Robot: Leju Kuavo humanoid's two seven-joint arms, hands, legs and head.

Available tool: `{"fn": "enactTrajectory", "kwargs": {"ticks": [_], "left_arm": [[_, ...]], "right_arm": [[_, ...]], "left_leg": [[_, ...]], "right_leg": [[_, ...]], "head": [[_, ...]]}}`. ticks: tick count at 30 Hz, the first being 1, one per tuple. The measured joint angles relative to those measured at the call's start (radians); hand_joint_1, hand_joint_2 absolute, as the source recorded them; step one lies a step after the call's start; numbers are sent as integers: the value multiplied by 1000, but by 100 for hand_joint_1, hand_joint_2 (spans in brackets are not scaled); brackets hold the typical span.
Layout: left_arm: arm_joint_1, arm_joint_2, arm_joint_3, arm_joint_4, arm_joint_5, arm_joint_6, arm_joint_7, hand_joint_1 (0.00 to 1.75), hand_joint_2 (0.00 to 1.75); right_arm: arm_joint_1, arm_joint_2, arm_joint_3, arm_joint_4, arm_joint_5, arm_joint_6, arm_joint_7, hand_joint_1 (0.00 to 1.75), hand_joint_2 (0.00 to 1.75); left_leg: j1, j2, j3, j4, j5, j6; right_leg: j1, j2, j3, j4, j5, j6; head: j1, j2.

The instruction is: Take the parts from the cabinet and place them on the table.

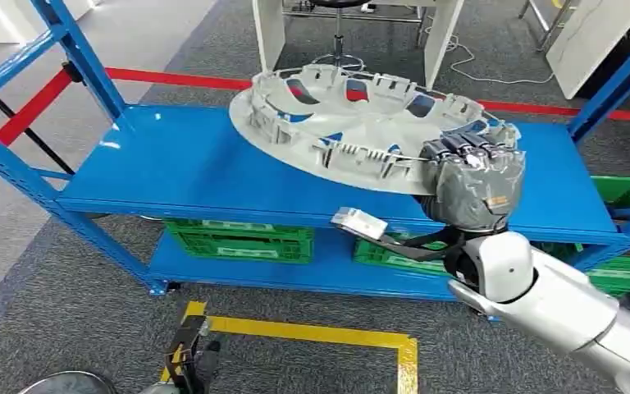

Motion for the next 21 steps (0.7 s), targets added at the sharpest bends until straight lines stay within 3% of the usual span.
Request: {"fn": "enactTrajectory", "kwargs": {"ticks": [1, 2, 3, 4, 5, 6, 9, 10, 11, 14, 15, 16, 17, 19, 20, 21], "left_arm": [[1, 0, 5, 0, 4, 1, 6, 0, 0], [2, -1, 11, 0, 8, 2, 8, 0, 0], [3, -1, 13, 0, 8, 2, 8, 0, 0], [3, -1, 13, 0, 8, 2, 8, 0, 0], [2, 2, 14, 0, 8, 2, 9, 0, 0], [-1, 0, 15, 0, 7, 3, 13, 0, 0], [-3, 1, 16, 0, -2, 5, 14, 0, 0], [-5, 2, 16, 0, -5, 5, 16, 0, 0], [-6, 2, 16, 0, -11, 5, 20, 0, 0], [-15, 1, 16, 0, -20, 9, 29, 0, 0], [-17, 0, 16, 0, -23, 11, 32, 0, 0], [-18, 0, 16, 0, -24, 13, 38, 0, 0], [-20, 0, 16, 0, -26, 16, 42, 0, 0], [-25, 0, 16, 0, -34, 20, 48, 0, 0], [-28, 0, 15, 0, -37, 21, 50, 0, 0], [-32, 2, 15, 0, -39, 24, 51, 0, 0]], "right_arm": [[0, -1, 0, -1, 0, 0, 0, 175, 175], [0, -2, 0, -2, -1, 0, 0, 175, 175], [0, -2, -1, -4, -1, 0, 0, 175, 175], [-1, -5, -3, -8, -1, 0, 0, 175, 175], [-2, -6, -4, -9, -1, 0, 0, 175, 175], [-3, -6, -3, -15, 1, 0, 0, 175, 175], [-5, -10, -5, -23, -1, 0, 0, 175, 175], [-4, -11, -5, -23, -1, -1, 0, 175, 175], [-3, -11, -5, -26, -1, 0, 0, 175, 175], [-8, -13, -7, -33, 0, 0, 0, 175, 175], [-9, -13, -7, -35, 0, -1, 0, 175, 175], [-8, -15, -7, -37, 0, 0, 0, 175, 175], [-8, -18, -7, -40, 0, -1, 0, 175, 175], [-7, -22, -9, -46, 0, 0, 0, 175, 175], [-7, -23, -11, -49, 0, 0, 0, 175, 175], [-6, -24, -14, -52, 0, 0, 0, 175, 175]], "left_leg": [[2, 0, 0, 3, -3, -3], [4, -1, 0, 7, -7, -8], [8, -3, 0, 16, -15, -15], [10, -3, 0, 28, -26, -23], [7, -4, -13, 31, -32, -30], [3, -4, -23, 46, -35, -36], [1, -6, -39, 56, -35, -45], [2, -6, -42, 61, -45, -51], [1, -4, -51, 79, -63, -57], [6, -2, -126, 277, -176, -67], [6, -2, -147, 331, -193, -65], [5, -2, -148, 341, -185, -61], [4, -2, -134, 318, -158, -55], [-4, -3, -58, 170, -75, -32], [-12, -3, -18, 92, -53, -15], [-13, -2, -1, 62, -67, -4]], "right_leg": [[-2, 0, -1, -14, 30, 2], [-4, -1, 16, -62, 76, 4], [-7, -3, 52, -150, 133, 7], [-10, -7, 86, -237, 168, 10], [-4, -7, 98, -237, 140, 10], [-1, 0, 104, -242, 152, -2], [-6, 2, 93, -247, 131, -24], [-14, 1, 86, -250, 130, -31], [-13, 2, 85, -250, 132, -38], [-9, 0, 78, -250, 139, -48], [-6, -1, 75, -250, 142, -52], [-3, -1, 72, -250, 145, -53], [1, -1, 69, -250, 149, -53], [10, 0, 63, -250, 160, -55], [10, -1, 60, -250, 166, -56], [15, -1, 56, -253, 174, -51]], "head": [[-1, 0], [0, 0], [-1, 0], [0, 0], [3, 0], [6, 0], [1, 0], [1, 0], [-1, 0], [-10, 0], [-10, 0], [-10, 0], [-10, 0], [-10, 0], [-9, 0], [-6, 0]]}}
